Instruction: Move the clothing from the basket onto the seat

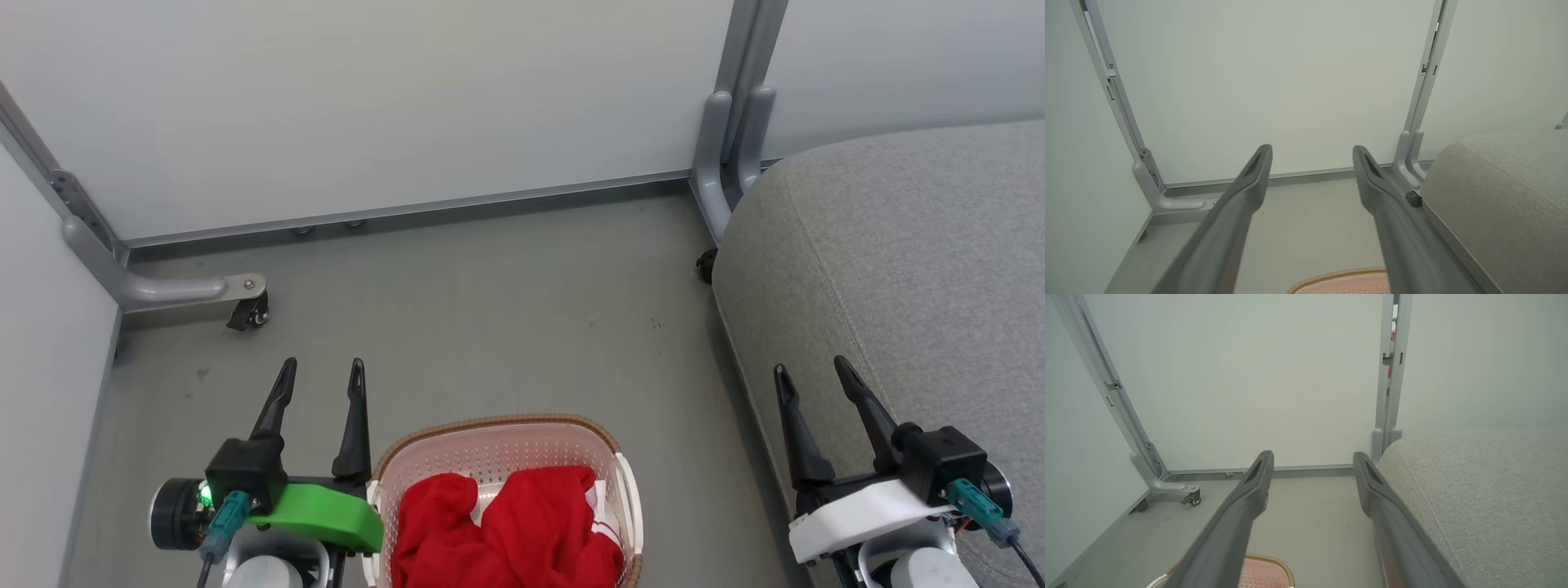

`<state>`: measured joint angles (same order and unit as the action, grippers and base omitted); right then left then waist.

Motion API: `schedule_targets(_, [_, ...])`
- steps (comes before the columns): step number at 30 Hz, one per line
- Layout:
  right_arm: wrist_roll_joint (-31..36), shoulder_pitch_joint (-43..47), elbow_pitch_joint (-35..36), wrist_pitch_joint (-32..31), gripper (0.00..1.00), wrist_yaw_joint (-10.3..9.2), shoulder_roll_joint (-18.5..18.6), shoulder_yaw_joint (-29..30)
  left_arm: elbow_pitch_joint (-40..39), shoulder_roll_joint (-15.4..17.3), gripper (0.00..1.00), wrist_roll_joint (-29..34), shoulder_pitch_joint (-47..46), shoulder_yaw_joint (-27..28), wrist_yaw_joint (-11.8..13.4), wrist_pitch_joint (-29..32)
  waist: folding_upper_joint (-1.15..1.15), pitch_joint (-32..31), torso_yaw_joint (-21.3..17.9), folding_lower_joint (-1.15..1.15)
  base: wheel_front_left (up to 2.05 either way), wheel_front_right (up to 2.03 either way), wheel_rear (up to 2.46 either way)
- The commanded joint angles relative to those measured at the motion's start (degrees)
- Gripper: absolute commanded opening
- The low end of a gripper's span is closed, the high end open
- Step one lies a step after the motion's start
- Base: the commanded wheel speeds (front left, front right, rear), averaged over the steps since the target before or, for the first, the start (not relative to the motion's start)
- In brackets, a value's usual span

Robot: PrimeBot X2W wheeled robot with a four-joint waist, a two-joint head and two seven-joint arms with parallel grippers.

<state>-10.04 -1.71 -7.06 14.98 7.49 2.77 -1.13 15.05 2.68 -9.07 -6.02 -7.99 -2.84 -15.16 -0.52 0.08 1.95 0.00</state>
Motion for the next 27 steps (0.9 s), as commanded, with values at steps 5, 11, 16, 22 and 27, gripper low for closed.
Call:
schedule_targets(5, [-1.3,1.0,-0.6,0.2,1.00,0.00,0.1,0.3,0.9,0.4,1.00,-2.3,-1.1,-0.4,-0.1,0.0,0.52,-0.1,0.2,0.00,0.00,0.00,0.00])
schedule_targets(11, [-2.4,0.6,-1.4,0.2,1.00,0.00,0.1,0.4,1.9,0.4,1.00,-3.9,-1.1,-0.7,-0.2,0.0,0.52,-0.2,0.3,0.00,0.00,0.00,0.00])
schedule_targets(16, [-2.0,0.3,-1.8,0.2,1.00,0.00,0.1,0.6,2.3,0.4,1.00,-4.3,-1.1,-0.8,-0.2,0.0,0.52,-0.3,0.4,0.00,0.00,0.00,0.00])
schedule_targets(22, [-2.2,0.3,-2.0,0.2,1.00,0.00,0.1,0.5,2.7,0.4,1.00,-4.3,-1.3,-0.8,-0.3,0.0,0.52,-0.3,0.5,0.00,0.00,0.00,0.00])
schedule_targets(27, [-2.5,0.2,-2.2,0.2,1.00,0.00,0.1,0.4,2.6,0.4,1.00,-4.3,-1.4,-0.7,-0.3,0.0,0.52,-0.3,0.5,0.00,0.00,0.00,0.00])
